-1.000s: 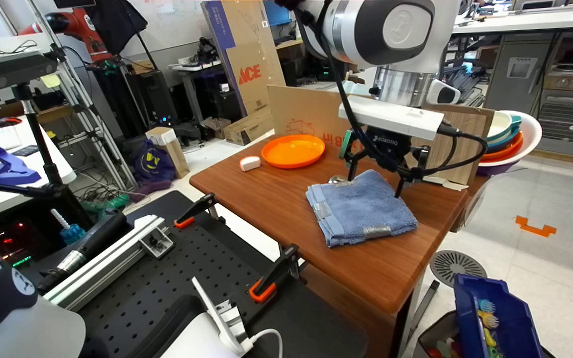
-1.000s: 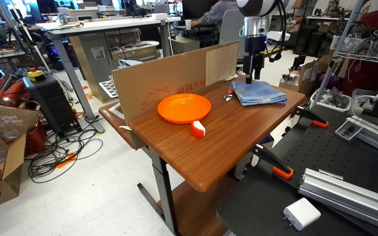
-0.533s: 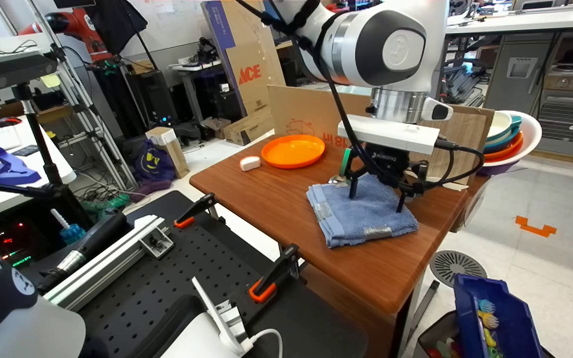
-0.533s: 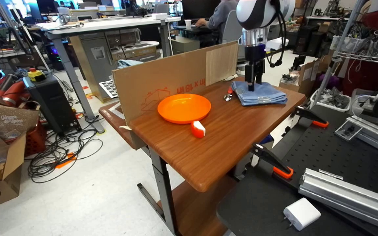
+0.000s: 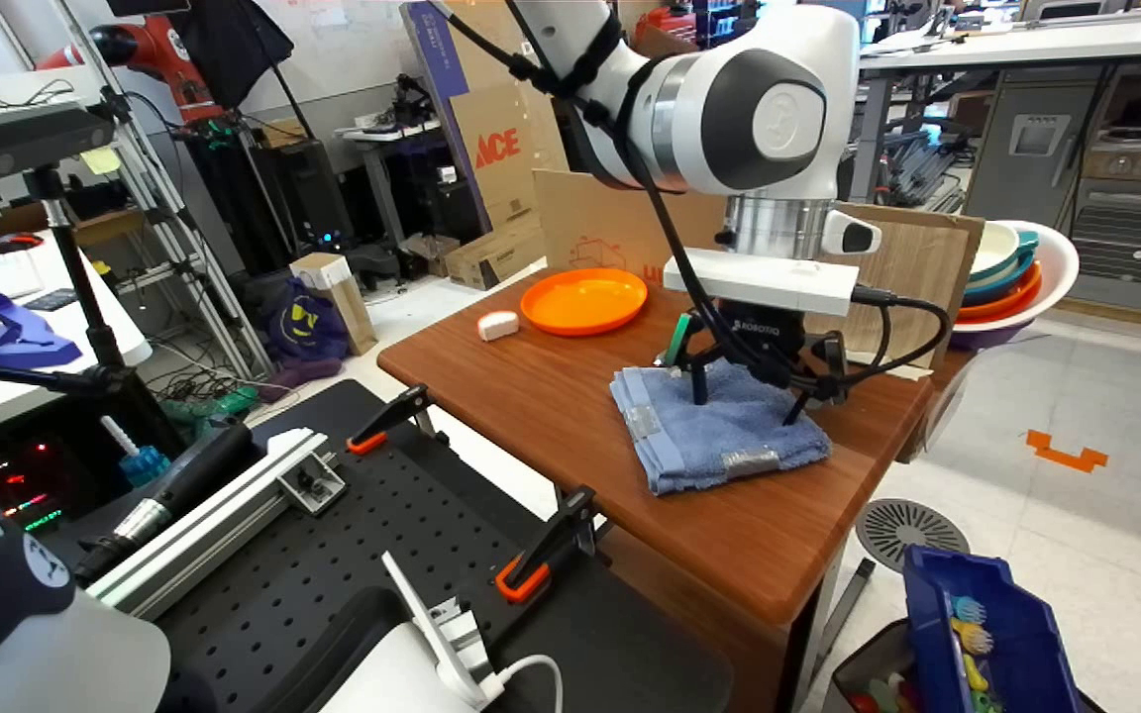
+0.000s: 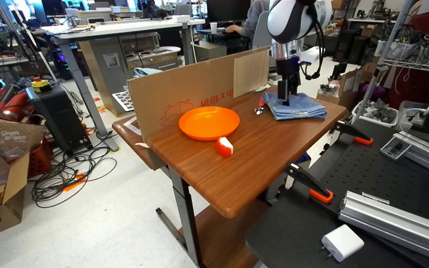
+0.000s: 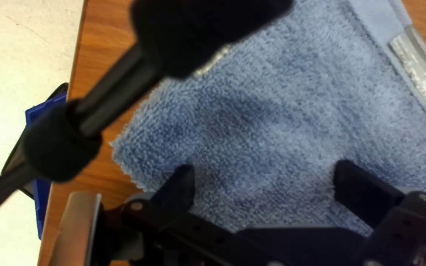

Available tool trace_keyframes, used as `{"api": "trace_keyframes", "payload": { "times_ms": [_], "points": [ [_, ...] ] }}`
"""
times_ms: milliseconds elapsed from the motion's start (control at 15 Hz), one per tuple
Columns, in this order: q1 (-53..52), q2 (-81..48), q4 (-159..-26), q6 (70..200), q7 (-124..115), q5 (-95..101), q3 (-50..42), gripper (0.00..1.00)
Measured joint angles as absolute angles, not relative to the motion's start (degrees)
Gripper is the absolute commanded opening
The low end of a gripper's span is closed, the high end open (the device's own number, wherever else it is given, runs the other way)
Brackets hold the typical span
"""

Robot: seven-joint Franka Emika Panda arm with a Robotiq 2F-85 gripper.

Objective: Slide the towel to the left

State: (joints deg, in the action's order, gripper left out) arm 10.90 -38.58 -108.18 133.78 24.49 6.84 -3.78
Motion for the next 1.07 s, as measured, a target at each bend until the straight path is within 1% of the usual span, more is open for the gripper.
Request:
{"api": "trace_keyframes", "payload": {
  "times_ms": [1067],
  "points": [
    [5.3,-39.0,-112.3,136.5,18.4,20.2,-4.9,1.00]
  ]
}}
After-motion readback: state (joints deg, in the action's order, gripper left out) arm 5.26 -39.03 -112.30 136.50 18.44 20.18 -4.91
